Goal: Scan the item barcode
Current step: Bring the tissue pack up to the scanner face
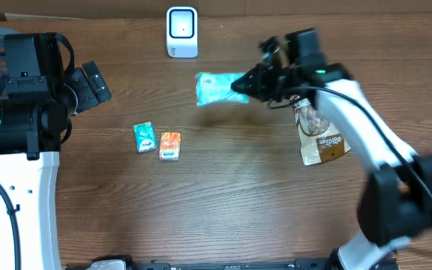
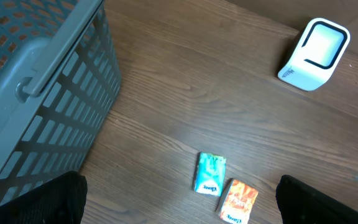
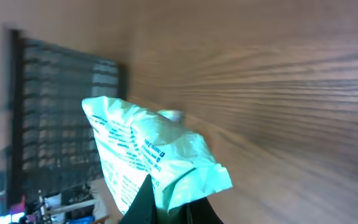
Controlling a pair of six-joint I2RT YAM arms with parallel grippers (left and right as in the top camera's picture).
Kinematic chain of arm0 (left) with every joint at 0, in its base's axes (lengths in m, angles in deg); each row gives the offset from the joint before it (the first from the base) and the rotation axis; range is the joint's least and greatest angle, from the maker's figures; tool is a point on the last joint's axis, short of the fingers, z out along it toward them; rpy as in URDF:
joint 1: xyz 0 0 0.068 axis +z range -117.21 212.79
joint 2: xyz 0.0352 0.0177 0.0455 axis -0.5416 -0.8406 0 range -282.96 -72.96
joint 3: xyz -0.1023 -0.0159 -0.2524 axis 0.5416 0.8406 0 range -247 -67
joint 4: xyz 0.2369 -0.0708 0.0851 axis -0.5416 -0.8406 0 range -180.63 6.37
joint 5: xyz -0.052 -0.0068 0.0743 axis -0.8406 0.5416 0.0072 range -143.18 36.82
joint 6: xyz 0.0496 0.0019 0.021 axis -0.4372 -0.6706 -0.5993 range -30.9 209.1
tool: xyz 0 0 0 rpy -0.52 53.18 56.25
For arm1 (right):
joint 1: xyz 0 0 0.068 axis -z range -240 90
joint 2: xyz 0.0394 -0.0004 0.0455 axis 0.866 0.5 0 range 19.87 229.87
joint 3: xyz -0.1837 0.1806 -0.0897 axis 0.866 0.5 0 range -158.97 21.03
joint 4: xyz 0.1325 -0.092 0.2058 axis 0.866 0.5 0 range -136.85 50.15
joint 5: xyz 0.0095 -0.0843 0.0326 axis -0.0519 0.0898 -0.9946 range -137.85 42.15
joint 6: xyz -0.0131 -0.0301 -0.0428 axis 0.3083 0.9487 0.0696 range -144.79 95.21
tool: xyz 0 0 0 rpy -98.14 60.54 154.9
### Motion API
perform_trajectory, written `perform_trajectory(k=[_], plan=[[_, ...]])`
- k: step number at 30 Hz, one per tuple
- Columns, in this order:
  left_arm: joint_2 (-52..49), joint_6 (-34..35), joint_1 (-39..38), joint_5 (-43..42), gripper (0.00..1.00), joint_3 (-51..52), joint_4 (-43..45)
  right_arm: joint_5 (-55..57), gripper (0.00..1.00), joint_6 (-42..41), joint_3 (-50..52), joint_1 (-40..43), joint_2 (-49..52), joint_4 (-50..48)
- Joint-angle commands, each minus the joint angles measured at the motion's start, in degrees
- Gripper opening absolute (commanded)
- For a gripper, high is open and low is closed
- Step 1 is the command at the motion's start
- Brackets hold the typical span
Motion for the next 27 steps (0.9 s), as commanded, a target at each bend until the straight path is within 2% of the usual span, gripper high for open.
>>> perform_trajectory(k=[1, 7, 11, 16, 21, 27], plan=[[0.83, -1.27, 0.24, 0.61, 1.0, -0.46, 0.17, -2.97, 0.04, 3.21, -0.57, 0.31, -8.98, 2.21], [0.83, -1.27, 0.24, 0.61, 1.0, -0.46, 0.2, -2.34, 0.04, 1.57, -0.57, 0.31, -16.96, 5.05], [0.83, -1.27, 0.24, 0.61, 1.0, -0.46, 0.2, -1.77, 0.04, -0.48, -0.57, 0.28, -17.7, 6.69], [0.83, -1.27, 0.22, 0.61, 1.0, -0.46, 0.22, 6.32, 0.04, -4.42, -1.73, -0.76, -17.51, 7.39], [0.83, -1.27, 0.24, 0.61, 0.99, -0.46, 0.2, 21.2, 0.04, -2.84, -15.19, -4.9, -11.93, 14.64], [0.83, -1.27, 0.24, 0.61, 1.0, -0.46, 0.2, 41.86, 0.04, 2.64, -38.95, -11.04, 3.21, 21.84]])
